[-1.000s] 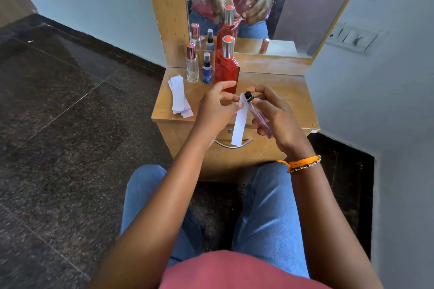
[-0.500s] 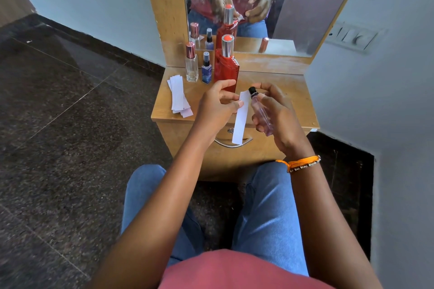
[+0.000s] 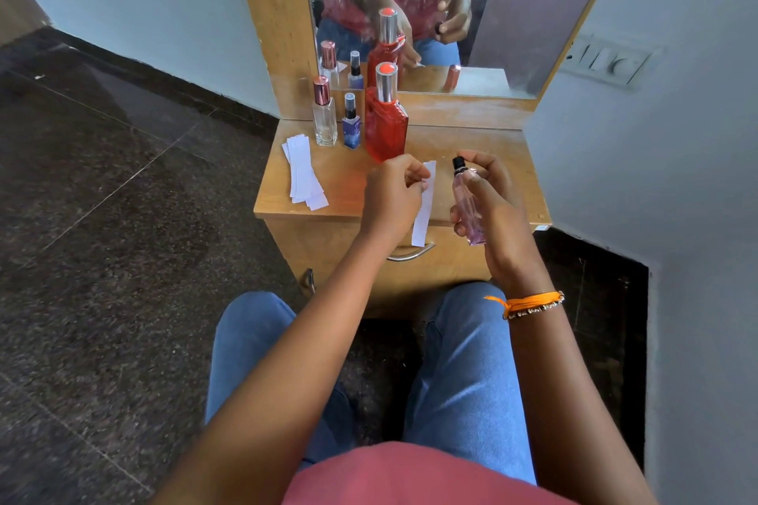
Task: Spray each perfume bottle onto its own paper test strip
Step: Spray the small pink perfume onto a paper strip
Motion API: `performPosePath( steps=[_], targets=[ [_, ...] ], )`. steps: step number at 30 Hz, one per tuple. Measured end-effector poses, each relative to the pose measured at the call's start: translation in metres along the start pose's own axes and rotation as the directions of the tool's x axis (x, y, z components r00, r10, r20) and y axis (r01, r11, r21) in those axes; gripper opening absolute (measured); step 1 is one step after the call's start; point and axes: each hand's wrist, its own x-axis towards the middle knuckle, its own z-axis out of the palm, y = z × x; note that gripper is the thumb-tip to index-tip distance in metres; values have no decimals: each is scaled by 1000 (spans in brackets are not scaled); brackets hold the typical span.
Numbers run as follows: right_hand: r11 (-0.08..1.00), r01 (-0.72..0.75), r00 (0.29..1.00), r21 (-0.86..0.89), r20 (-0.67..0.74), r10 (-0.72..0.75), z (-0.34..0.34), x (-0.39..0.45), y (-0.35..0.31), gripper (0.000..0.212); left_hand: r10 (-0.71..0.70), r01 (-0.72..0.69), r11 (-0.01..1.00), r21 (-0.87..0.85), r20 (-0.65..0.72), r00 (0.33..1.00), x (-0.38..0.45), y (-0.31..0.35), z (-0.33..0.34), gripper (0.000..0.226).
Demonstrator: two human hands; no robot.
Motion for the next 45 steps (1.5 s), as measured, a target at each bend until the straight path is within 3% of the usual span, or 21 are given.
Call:
performPosePath(
  steps=[4, 8, 14, 22, 24, 26, 29, 31, 38, 42, 45],
  targets=[
    [1000, 5, 1000, -14, 0, -5, 1, -1, 1, 32, 105, -107, 954, 281, 20, 994, -5, -4, 8, 16],
    [1000, 5, 1000, -11, 1, -5, 2, 1, 4, 33, 138, -110, 865, 489, -22, 990, -16, -13, 8, 22],
    [1000, 11, 1000, -19, 0, -11, 5, 3, 7, 32, 83, -83, 865, 496, 21, 996, -17, -20, 7, 36],
    [995, 69, 998, -67, -7, -70, 2, 1, 7, 28, 171, -125, 845, 520, -42, 984, -14, -8, 16, 32],
    [990, 115, 993, -84, -7, -117, 2, 0, 9, 27, 208, -136, 869, 475, -103, 973, -20, -3, 15, 29],
    [987, 142, 989, -80, -30, -145, 4, -1, 10, 28, 195, -155, 945, 288, -117, 974, -28, 0, 11, 25],
    [985, 152, 984, -83, -81, -158, 10, -1, 11, 28, 61, -48, 981, -188, 65, 996, -39, 5, 5, 27],
    [986, 142, 984, -82, -100, -150, 14, -1, 13, 26, 17, 39, 950, -311, 175, 984, -44, 7, 3, 32],
    [971, 215, 973, -103, -59, -222, 12, -1, 17, 34, -133, 173, 908, -381, 128, 983, -45, 2, 2, 12],
    [928, 235, 918, -290, -247, -310, -6, 15, 20, 42, -142, 170, 906, -387, 102, 985, -44, -4, -5, 18],
    [868, 169, 938, -468, -193, -287, -14, 28, 28, 40, -145, 169, 903, -396, 90, 985, -42, -3, -9, 26]
  ],
)
